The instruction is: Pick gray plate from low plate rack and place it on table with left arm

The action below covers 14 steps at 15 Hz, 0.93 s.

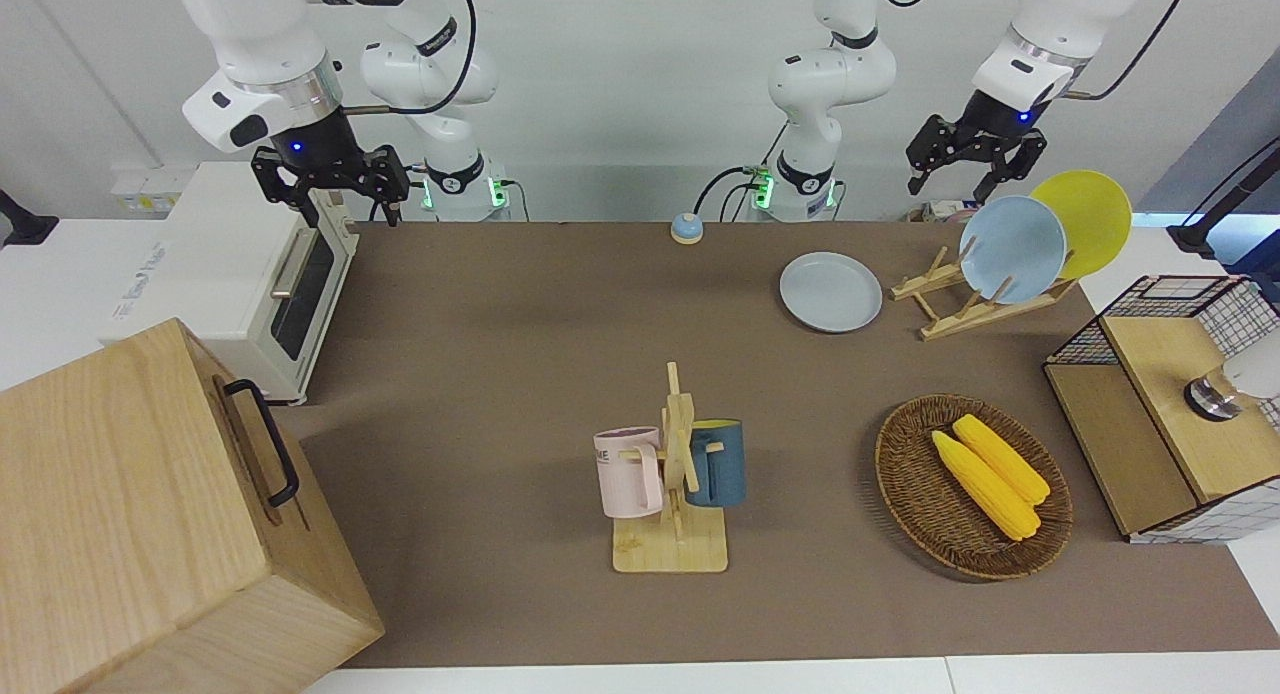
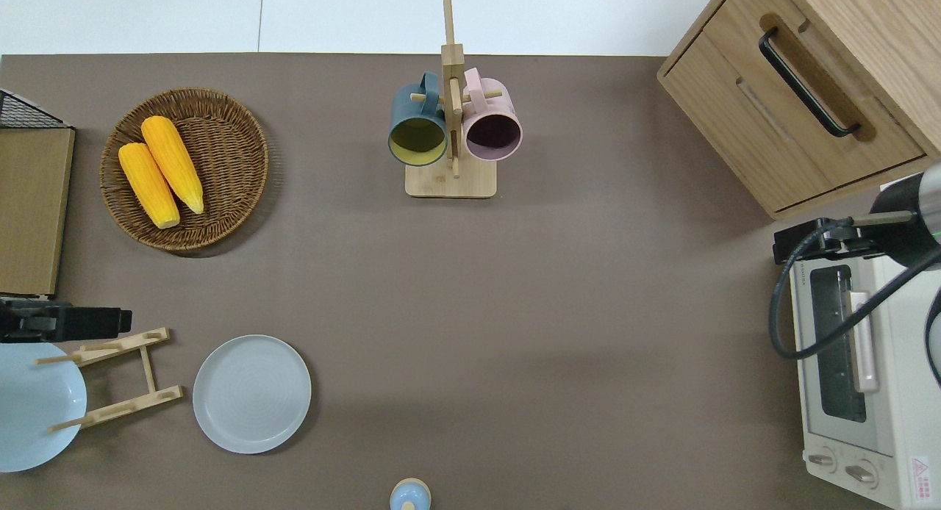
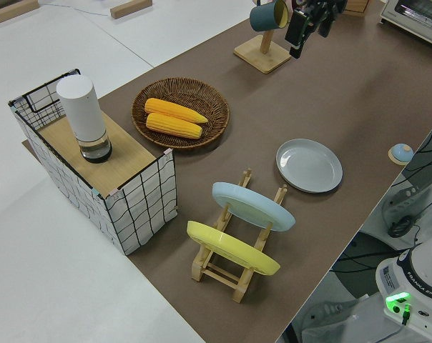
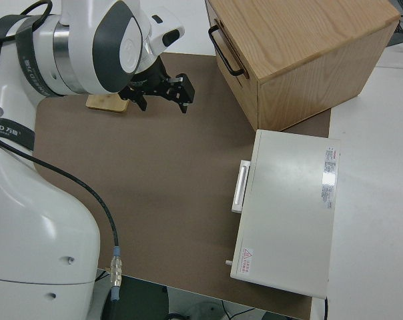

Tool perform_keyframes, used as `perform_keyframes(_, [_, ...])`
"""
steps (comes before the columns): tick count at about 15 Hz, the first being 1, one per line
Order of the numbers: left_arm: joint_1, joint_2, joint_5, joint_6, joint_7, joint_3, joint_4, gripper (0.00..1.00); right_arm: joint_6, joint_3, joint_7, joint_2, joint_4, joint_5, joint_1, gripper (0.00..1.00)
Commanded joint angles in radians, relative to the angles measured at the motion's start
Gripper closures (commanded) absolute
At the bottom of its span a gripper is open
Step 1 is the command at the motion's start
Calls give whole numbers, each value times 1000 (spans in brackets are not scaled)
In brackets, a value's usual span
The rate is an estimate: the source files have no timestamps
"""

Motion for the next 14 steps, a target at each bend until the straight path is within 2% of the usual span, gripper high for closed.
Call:
perform_keyframes(1, [-8,26,31,-28,-26,-5,54,0,-1,-6,4,0,6,3,7,17])
perform_keyframes(6, [-14,36,78,-49,-26,-14,51,2,-1,-6,4,0,6,3,7,17])
perform_keyframes(7, [-76,45,84,-60,-32,16,50,2,-1,-6,4,0,6,3,7,17])
perform_keyframes(8, [-150,52,101,-60,-34,80,51,2,-1,-6,4,0,6,3,7,17])
perform_keyframes(9, [-181,55,103,-61,-37,104,50,2,-1,-6,4,0,6,3,7,17])
perform_keyframes(14, [-193,65,103,-92,-37,111,48,0,-1,-6,4,0,6,3,7,17])
